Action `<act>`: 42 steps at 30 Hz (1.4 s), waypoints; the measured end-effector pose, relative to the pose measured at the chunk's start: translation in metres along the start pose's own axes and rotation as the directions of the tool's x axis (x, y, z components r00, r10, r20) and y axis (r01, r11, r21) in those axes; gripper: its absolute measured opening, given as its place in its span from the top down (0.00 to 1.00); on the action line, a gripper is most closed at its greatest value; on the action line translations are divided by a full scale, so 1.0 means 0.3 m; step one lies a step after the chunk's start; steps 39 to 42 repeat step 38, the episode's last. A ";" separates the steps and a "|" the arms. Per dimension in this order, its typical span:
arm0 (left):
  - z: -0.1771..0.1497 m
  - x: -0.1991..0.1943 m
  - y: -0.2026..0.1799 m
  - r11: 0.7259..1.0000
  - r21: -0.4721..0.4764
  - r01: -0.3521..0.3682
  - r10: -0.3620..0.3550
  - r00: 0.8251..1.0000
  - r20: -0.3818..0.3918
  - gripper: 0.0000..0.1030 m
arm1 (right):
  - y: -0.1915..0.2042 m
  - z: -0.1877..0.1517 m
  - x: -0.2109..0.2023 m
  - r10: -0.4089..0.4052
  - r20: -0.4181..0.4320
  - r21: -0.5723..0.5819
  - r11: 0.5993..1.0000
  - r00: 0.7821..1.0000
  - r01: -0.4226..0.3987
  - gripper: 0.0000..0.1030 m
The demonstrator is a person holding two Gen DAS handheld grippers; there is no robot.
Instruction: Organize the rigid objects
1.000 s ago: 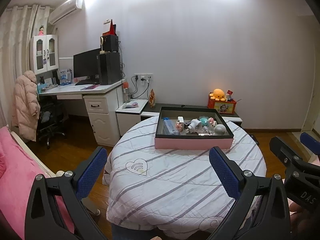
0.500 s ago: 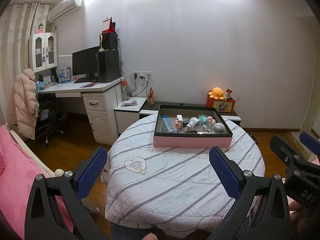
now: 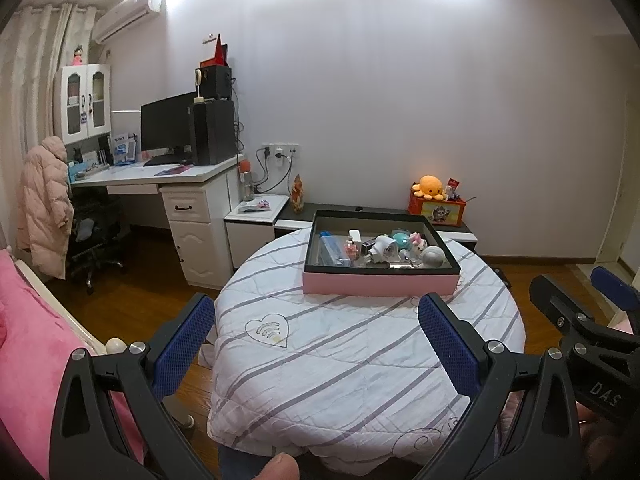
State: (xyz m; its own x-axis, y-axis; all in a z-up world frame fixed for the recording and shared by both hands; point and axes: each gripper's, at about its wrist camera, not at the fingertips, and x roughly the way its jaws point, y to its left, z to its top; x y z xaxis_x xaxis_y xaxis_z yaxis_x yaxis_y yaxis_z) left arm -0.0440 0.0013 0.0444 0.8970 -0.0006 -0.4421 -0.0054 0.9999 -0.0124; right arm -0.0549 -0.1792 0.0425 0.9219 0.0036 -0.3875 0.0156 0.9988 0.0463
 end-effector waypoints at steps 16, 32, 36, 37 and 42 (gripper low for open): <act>-0.004 0.009 -0.003 1.000 0.022 -0.013 0.013 1.000 -0.008 0.00 | -0.002 -0.002 0.005 -0.001 -0.003 -0.003 1.000 1.000 0.001 0.00; 0.000 0.019 0.009 1.000 0.018 0.010 -0.010 1.000 -0.021 0.00 | 0.001 -0.008 0.020 -0.005 -0.015 -0.007 1.000 1.000 0.005 0.00; -0.004 0.012 0.008 0.999 0.025 0.022 -0.022 1.000 -0.005 0.00 | 0.002 -0.008 0.022 -0.008 -0.015 -0.006 1.000 1.000 0.008 0.00; -0.003 0.009 0.007 0.999 0.025 0.022 -0.022 1.000 -0.001 0.00 | 0.001 -0.008 0.022 -0.008 -0.015 -0.005 1.000 1.000 0.008 0.00; -0.003 0.009 0.006 0.999 0.028 0.027 -0.027 1.000 0.000 0.00 | 0.001 -0.008 0.023 -0.009 -0.014 -0.005 1.000 1.000 0.009 0.00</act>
